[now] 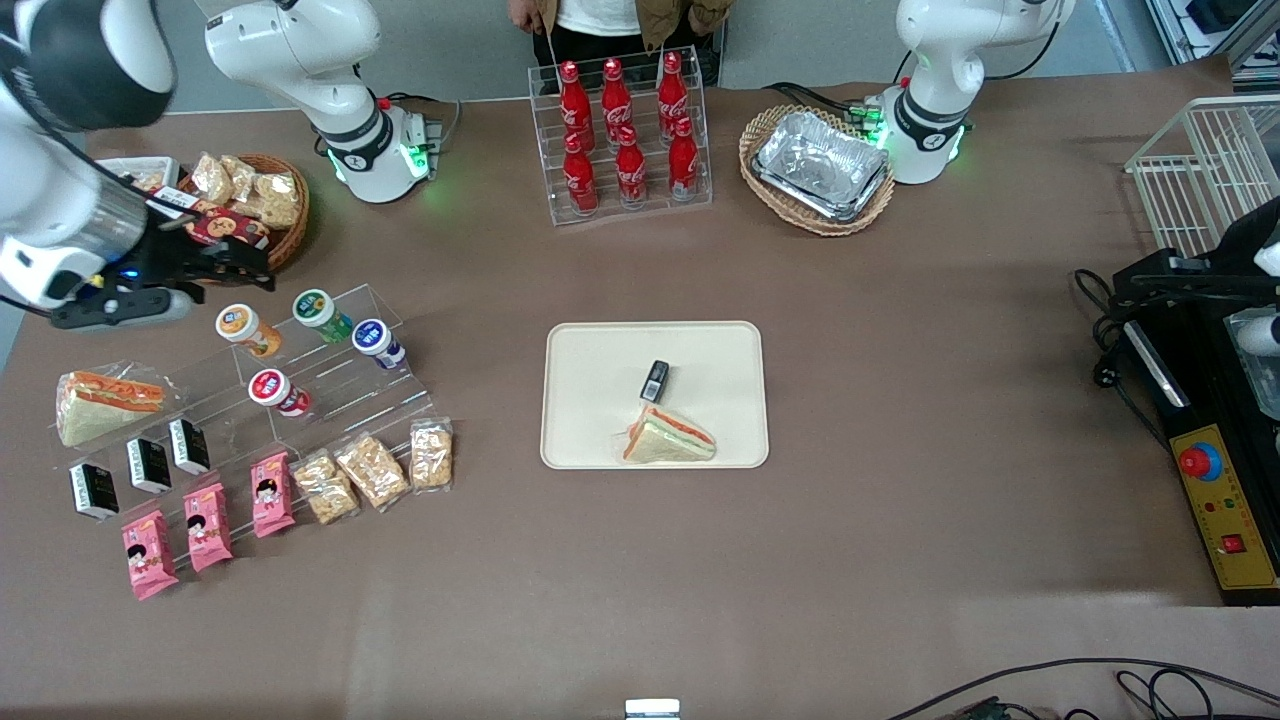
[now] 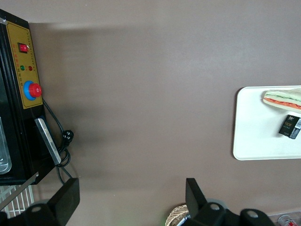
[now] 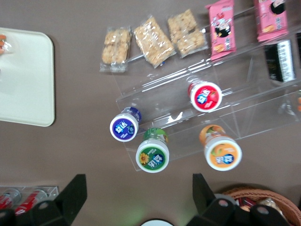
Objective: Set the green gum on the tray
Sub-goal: 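Lower the right gripper onto the green-lidded gum bottle and close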
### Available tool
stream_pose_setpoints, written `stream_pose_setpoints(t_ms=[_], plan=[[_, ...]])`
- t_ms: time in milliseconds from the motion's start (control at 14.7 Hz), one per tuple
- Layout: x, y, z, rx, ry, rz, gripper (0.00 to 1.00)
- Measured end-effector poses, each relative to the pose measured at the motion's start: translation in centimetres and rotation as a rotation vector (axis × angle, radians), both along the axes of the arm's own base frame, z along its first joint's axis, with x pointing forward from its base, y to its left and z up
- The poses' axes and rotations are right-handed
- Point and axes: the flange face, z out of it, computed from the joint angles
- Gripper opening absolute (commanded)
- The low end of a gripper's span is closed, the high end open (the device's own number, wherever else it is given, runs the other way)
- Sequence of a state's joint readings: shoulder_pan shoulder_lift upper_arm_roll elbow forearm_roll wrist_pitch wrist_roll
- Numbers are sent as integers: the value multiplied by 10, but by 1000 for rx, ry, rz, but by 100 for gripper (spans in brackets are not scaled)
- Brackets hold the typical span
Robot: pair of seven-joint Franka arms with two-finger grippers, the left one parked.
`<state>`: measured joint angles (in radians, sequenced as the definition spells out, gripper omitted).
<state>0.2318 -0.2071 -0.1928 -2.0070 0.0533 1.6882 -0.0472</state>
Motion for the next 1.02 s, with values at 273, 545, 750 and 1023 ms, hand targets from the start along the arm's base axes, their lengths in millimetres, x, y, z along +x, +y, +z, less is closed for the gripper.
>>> stream_pose_setpoints(t_ms=[273, 545, 750, 1023], plan=[[-14, 13, -43, -8, 16, 24, 100], [-25, 13, -87, -48, 28, 43, 100], [-35, 13, -119, -57, 32, 48, 100], [-46, 13, -146, -58, 35, 50, 100]])
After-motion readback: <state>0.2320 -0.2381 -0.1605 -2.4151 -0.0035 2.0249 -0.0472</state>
